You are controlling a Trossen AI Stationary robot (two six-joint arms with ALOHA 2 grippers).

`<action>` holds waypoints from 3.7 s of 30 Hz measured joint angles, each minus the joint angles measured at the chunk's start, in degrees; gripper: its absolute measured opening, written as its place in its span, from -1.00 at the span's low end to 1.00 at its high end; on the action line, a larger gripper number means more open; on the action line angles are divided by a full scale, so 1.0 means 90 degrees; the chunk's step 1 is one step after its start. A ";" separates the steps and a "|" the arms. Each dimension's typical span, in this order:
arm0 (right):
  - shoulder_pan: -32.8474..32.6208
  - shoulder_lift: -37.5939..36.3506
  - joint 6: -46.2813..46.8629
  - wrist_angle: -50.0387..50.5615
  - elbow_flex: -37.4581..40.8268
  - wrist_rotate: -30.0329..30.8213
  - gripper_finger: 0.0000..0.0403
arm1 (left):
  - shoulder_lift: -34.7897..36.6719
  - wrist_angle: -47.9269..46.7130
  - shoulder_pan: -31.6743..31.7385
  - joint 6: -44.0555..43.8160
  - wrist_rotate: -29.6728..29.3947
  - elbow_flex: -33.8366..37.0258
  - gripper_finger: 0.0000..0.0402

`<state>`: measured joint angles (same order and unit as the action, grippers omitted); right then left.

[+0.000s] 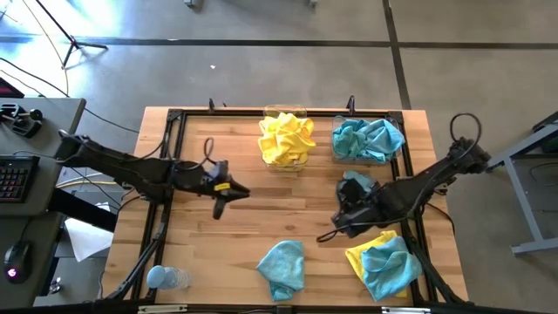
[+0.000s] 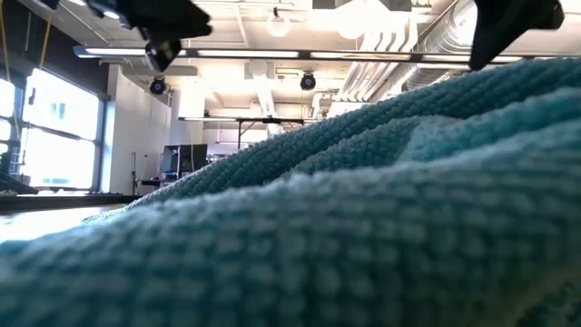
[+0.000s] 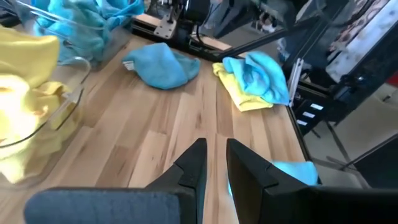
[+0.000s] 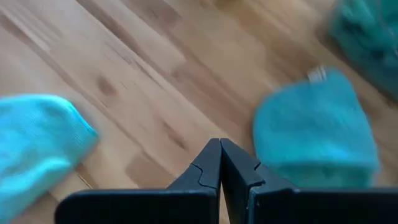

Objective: Sort microfiber towel by color & place in baskets
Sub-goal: Put the blue towel into the right transparent bin

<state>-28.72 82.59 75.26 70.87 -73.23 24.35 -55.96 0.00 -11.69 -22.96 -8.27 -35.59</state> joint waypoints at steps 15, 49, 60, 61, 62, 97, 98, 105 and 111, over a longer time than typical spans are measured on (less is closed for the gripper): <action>-0.0561 0.1174 0.2704 0.0629 -0.0699 -0.2702 -0.96 | 0.2002 -0.1126 0.0003 0.0228 0.0408 0.0533 -0.75; -0.2578 0.1167 0.5782 -0.3205 0.2401 -0.4134 0.36 | 0.2160 -0.1231 0.0003 0.0238 0.0691 0.0533 -0.75; -0.2578 0.1138 0.5803 -0.3314 0.2513 -0.4094 -0.80 | 0.2160 -0.1174 0.0003 0.0277 0.0679 0.0533 -0.75; -0.2578 0.1105 0.5803 -0.3323 0.2516 -0.4089 -0.89 | 0.2160 -0.1174 0.0003 0.0277 0.0679 0.0533 -0.75; -0.2578 0.1065 0.5803 -0.3334 0.2516 -0.4086 -0.94 | 0.2160 -0.1174 0.0003 0.0277 0.0679 0.0533 -0.75; -0.1646 0.0932 0.5378 0.1912 -0.2189 0.0410 -0.99 | 0.3135 -0.2202 0.0354 0.1150 0.0463 0.0521 -0.75; -0.1450 0.0932 0.5223 0.1878 -0.2191 0.0512 -0.99 | 0.3229 -0.2243 0.0388 0.1192 0.0463 0.0521 -0.75; 0.0390 0.0924 0.2570 0.1265 -0.2193 0.0630 -0.99 | 0.3589 -0.2421 0.0546 0.1399 0.0474 0.0521 -0.75; 0.1843 0.0643 0.0502 0.1193 -0.2193 0.0639 -0.99 | 0.3588 -0.2417 0.0608 0.1258 0.0472 0.0521 -0.75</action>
<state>-12.13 88.38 79.78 81.60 -92.97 30.11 -23.67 -21.76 -6.22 -11.63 -4.02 -30.89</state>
